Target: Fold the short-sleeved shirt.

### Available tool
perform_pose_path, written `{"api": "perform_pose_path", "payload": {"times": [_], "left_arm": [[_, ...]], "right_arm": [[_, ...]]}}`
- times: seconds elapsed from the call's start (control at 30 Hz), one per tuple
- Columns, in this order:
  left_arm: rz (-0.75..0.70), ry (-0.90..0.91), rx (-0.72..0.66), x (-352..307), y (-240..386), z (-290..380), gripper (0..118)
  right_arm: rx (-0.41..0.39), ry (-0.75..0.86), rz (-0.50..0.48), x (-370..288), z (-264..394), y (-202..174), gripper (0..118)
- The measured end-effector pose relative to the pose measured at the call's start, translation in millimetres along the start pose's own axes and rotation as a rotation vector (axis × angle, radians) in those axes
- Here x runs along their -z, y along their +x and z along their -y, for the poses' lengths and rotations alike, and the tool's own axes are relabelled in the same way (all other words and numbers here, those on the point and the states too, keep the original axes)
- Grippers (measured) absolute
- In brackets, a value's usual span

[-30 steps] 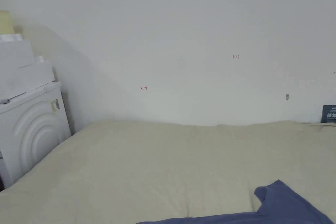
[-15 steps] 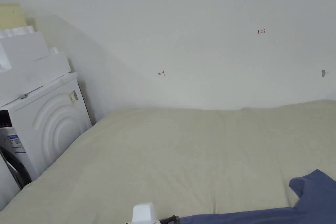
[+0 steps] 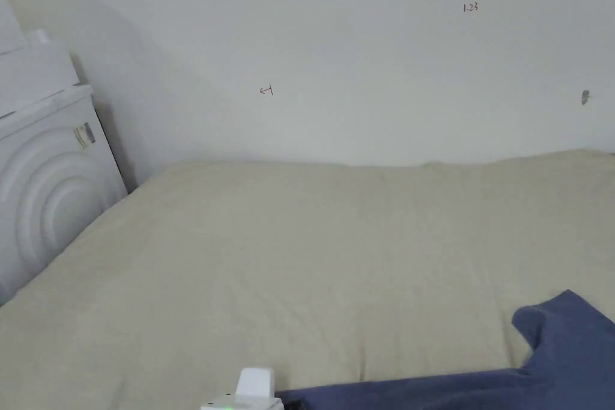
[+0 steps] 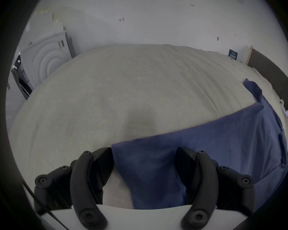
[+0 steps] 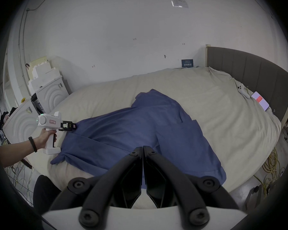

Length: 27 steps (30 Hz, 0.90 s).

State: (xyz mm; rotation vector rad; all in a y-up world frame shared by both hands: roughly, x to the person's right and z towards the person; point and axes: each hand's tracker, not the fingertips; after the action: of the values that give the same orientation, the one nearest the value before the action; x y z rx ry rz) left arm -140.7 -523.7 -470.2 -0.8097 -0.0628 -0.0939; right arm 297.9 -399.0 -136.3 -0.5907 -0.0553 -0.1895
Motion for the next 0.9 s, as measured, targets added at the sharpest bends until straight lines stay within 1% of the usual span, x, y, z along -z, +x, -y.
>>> {"api": "perform_pose_path", "payload": {"times": [0.03, 0.07, 0.13, 0.17, 0.2, 0.23, 0.27, 0.3, 0.37, 0.4, 0.43, 0.47, 0.5, 0.53, 0.63, 0.67, 0.73, 0.77, 0.8, 0.83, 0.87, 0.9], "left_arm": [[-0.017, -0.003, 0.008, 0.5, 3.3, 1.9, 74], [-0.028, -0.001, 0.022, -0.2, 7.5, 2.2, 66], [-0.031, 0.012, 0.104, -2.4, 18.9, 2.1, 41], [-0.043, 0.02, 0.163, -4.7, 27.1, 4.3, 24], [-0.014, 0.021, 0.202, -4.6, 32.6, 5.0, 17], [-0.017, 0.01, 0.237, -2.4, 40.3, 6.0, 13], [-0.052, 0.004, 0.278, -6.1, 47.2, 6.0, 12], [-0.037, -0.004, 0.281, -9.7, 50.0, 5.1, 12], [0.001, -0.05, 0.202, -6.4, 39.8, -2.0, 12], [0.023, -0.069, 0.169, -6.6, 35.4, -6.2, 12], [0.037, -0.086, 0.148, 3.9, 30.2, -15.7, 12], [0.041, -0.1, 0.158, 5.0, 29.5, -18.5, 12], [0.039, -0.11, 0.172, 5.5, 30.6, -20.9, 12], [0.034, -0.119, 0.166, 6.0, 32.2, -22.7, 12], [0.023, -0.151, 0.16, 8.2, 34.3, -27.9, 12], [0.019, -0.16, 0.163, 8.7, 35.4, -29.5, 12], [0.024, -0.183, 0.178, 9.7, 35.1, -32.5, 12], [0.032, -0.196, 0.159, 9.9, 32.3, -35.0, 12], [0.039, -0.204, 0.14, 10.3, 30.1, -36.6, 12], [0.046, -0.208, 0.131, 12.0, 27.4, -36.8, 12], [0.053, -0.211, 0.125, 11.9, 25.9, -37.7, 12], [0.058, -0.213, 0.115, 11.8, 24.8, -38.4, 12]], "right_arm": [[0.004, -0.013, 0.003, 2.2, 0.8, 1.2, 2], [0.007, -0.022, 0.006, 3.9, 2.8, 3.4, 2], [0.01, -0.027, 0.011, 6.0, 3.9, 4.4, 3], [0.009, -0.031, 0.005, 7.5, 3.1, 5.8, 4], [0.008, -0.037, -0.002, 9.0, 1.4, 6.7, 4], [0.003, -0.036, 0.002, 11.2, -1.5, 7.3, 5], [-0.007, -0.036, 0.003, 13.7, -5.5, 8.4, 9], [-0.025, -0.038, 0.002, 16.9, -10.8, 9.8, 26], [-0.077, -0.034, 0.013, 26.6, -25.5, 13.5, 63], [-0.106, -0.041, 0.018, 34.4, -34.3, 16.1, 72], [-0.137, -0.036, 0.006, 46.4, -45.7, 20.7, 76], [-0.156, -0.023, 0.001, 61.4, -56.9, 26.9, 79], [-0.153, -0.031, 0.009, 78.7, -69.5, 32.8, 91], [-0.148, -0.046, 0.025, 101.2, -86.2, 40.2, 93], [-0.105, -0.148, 0.038, 176.8, -128.6, 67.5, 93], [-0.121, -0.181, 0.037, 204.8, -140.6, 75.6, 93], [-0.15, -0.265, 0.069, 259.0, -159.8, 92.1, 93], [-0.183, -0.315, 0.094, 286.4, -166.2, 98.4, 93], [-0.184, -0.371, 0.135, 309.2, -169.6, 103.9, 93], [-0.203, -0.429, 0.165, 333.3, -171.1, 110.7, 92], [-0.197, -0.46, 0.194, 353.1, -168.6, 119.1, 90], [-0.181, -0.497, 0.223, 368.4, -167.4, 124.8, 84]]}}
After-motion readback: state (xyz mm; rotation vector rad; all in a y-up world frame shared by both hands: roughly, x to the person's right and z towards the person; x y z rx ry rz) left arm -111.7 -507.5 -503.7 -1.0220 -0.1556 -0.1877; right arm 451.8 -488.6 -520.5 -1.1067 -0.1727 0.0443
